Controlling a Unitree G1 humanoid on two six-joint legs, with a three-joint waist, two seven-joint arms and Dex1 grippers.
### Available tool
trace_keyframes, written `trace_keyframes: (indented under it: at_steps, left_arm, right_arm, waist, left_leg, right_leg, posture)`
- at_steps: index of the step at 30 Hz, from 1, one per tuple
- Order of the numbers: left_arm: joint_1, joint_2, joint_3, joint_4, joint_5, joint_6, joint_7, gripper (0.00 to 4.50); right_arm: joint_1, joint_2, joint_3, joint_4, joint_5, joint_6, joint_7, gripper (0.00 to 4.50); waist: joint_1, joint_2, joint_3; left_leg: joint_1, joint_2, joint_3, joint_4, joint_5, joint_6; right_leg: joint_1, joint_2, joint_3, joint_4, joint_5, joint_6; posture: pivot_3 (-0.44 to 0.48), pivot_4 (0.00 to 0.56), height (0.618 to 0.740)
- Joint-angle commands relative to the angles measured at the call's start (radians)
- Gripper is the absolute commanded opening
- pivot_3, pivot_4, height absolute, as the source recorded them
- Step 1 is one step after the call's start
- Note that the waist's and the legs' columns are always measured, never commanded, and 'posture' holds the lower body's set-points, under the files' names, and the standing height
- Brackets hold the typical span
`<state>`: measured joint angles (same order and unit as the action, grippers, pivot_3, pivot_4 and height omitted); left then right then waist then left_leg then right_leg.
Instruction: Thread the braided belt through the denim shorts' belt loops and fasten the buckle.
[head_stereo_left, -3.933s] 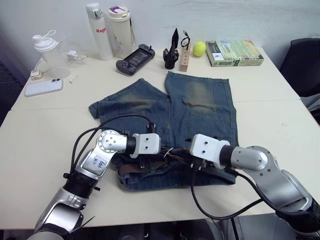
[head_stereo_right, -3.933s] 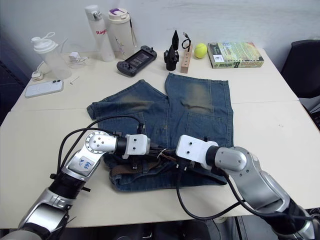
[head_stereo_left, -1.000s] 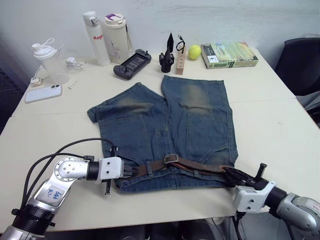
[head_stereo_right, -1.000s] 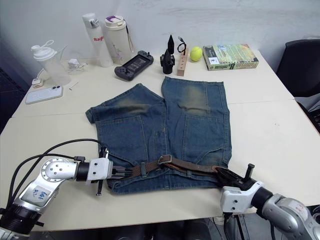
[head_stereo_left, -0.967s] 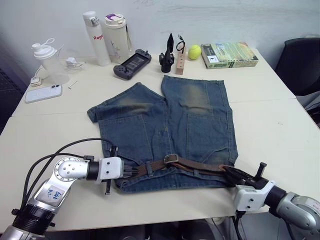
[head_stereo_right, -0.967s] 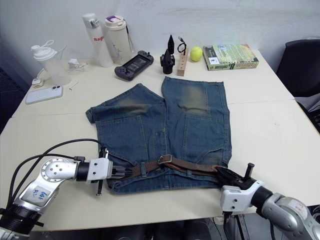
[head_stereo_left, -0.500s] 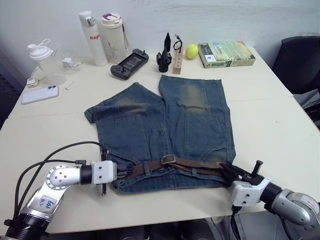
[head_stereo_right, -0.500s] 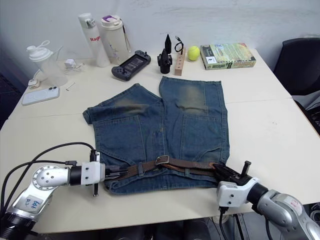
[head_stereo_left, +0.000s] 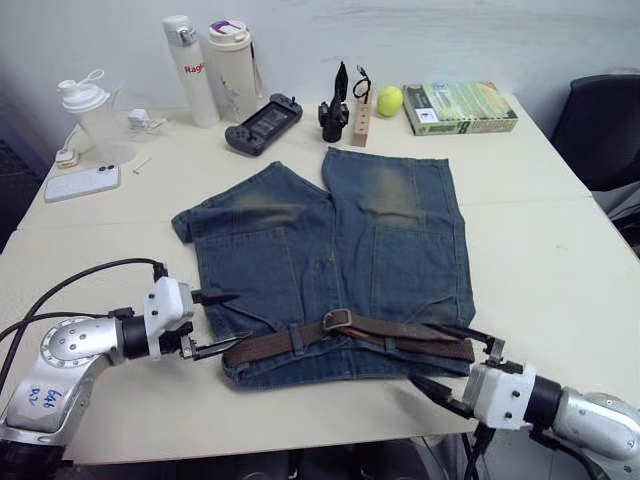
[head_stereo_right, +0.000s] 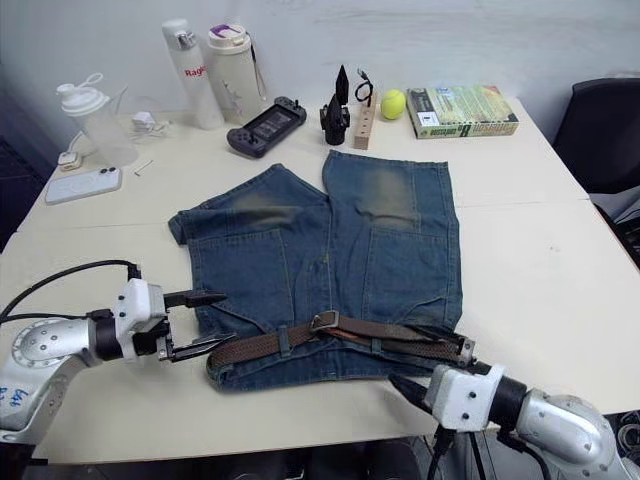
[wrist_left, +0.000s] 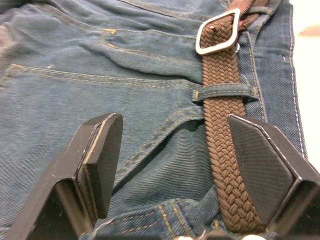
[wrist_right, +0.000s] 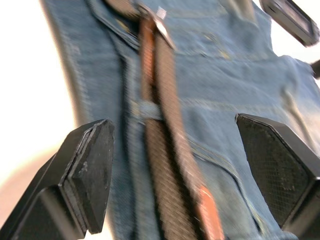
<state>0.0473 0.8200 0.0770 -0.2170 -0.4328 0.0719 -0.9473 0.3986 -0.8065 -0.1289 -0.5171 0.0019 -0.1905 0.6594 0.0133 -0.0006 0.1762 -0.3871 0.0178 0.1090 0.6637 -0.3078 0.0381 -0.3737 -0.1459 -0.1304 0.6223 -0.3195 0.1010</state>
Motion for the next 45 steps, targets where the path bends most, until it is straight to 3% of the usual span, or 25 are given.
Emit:
trace_keyframes:
  at_steps: [1,6,7,8,13,14,15,16,26,39,45]
  left_arm:
    - [-0.017,0.027,0.072,-0.086,-0.069,0.093,0.003,3.7]
    - [-0.017,0.019,0.079,-0.115,-0.056,0.12,0.005,3.7]
    - [-0.021,0.018,0.078,-0.118,-0.056,0.125,0.008,3.72]
    - [-0.025,0.018,0.078,-0.118,-0.056,0.128,0.009,3.72]
    - [-0.029,0.014,0.081,-0.125,-0.05,0.14,0.009,3.72]
    - [-0.029,0.012,0.08,-0.128,-0.05,0.145,0.012,3.72]
    - [-0.03,0.01,0.08,-0.129,-0.049,0.147,0.016,3.72]
    - [-0.032,0.009,0.081,-0.129,-0.048,0.149,0.018,3.72]
    - [-0.024,0.025,0.044,-0.175,-0.045,0.189,-0.02,3.72]
    - [0.017,0.064,0.056,-0.184,-0.089,0.392,-0.04,3.72]
    - [-0.06,0.104,0.064,-0.059,-0.163,0.505,-0.144,3.72]
  right_arm:
    - [-0.007,0.024,0.094,-0.067,-0.093,-0.011,0.002,4.12]
    - [-0.032,0.068,0.134,-0.045,-0.139,0.009,-0.02,4.12]
    - [-0.031,0.07,0.141,-0.038,-0.155,0.001,-0.024,3.54]
    - [-0.032,0.071,0.145,-0.033,-0.163,-0.003,-0.026,3.45]
    - [-0.022,0.081,0.162,-0.025,-0.222,-0.033,-0.049,1.23]
    - [-0.009,0.087,0.164,-0.013,-0.259,-0.052,-0.075,0.99]
    - [0.006,0.093,0.17,0.0,-0.291,-0.061,-0.095,0.31]
    - [0.017,0.097,0.175,0.008,-0.314,-0.065,-0.108,0.06]
    - [0.009,0.16,0.217,0.0,-0.334,0.012,-0.115,0.06]
    - [-0.014,0.172,0.248,-0.003,-0.358,0.023,-0.117,0.06]
    - [-0.029,0.178,0.253,-0.011,-0.358,0.035,-0.114,0.06]
  waist:
    - [0.006,0.0,0.0]
    - [0.01,-0.002,0.001]
    - [0.009,-0.002,0.001]
    - [0.01,-0.003,0.001]
    - [0.01,-0.003,0.002]
    - [0.01,-0.003,0.002]
    - [0.01,-0.003,0.002]
    - [0.01,-0.003,0.002]
    - [0.009,-0.003,0.002]
    - [0.006,-0.004,0.001]
    - [0.005,-0.004,0.001]
  left_leg:
    - [0.0,0.0,-0.001,0.0,0.0,0.0]
    - [-0.001,-0.001,0.0,0.0,0.0,-0.001]
    - [-0.001,-0.001,0.0,0.0,0.0,-0.001]
    - [-0.001,-0.001,0.0,0.0,0.0,-0.001]
    - [-0.001,-0.001,0.0,0.0,0.0,-0.001]
    - [-0.001,-0.001,0.0,0.0,0.0,-0.001]
    - [-0.001,-0.001,0.0,0.0,0.0,-0.002]
    - [-0.001,-0.001,0.0,0.0,0.0,-0.002]
    - [-0.001,-0.001,0.0,0.0,0.0,-0.002]
    - [0.0,0.001,0.001,0.0,-0.001,-0.003]
    - [0.0,0.001,0.001,0.0,-0.001,-0.004]
  right_leg:
    - [0.0,0.0,0.0,0.0,0.0,0.0]
    - [-0.001,0.0,0.0,0.0,0.0,0.0]
    - [-0.001,0.0,0.001,0.0,0.0,0.0]
    - [-0.001,0.0,0.001,0.0,0.0,0.0]
    - [-0.001,0.0,0.001,0.0,0.0,0.0]
    - [-0.001,0.0,0.001,0.0,0.0,0.0]
    - [-0.001,0.0,0.001,0.0,0.0,0.0]
    - [-0.001,0.0,0.001,0.0,0.0,0.0]
    - [-0.001,0.001,0.001,0.0,0.0,0.0]
    - [-0.002,0.002,0.001,0.0,0.0,-0.001]
    - [-0.002,0.003,0.002,0.001,-0.001,-0.001]
  posture:
    - [0.0,0.15,0.724]
    - [0.0,0.15,0.724]
    - [0.0,0.15,0.724]
    - [0.0,0.15,0.724]
    - [0.0,0.15,0.724]
    - [0.0,0.15,0.724]
    - [0.0,0.15,0.724]
    - [0.0,0.15,0.724]
    - [0.0,0.15,0.724]
    - [0.0,0.15,0.724]
    - [0.0,0.15,0.724]
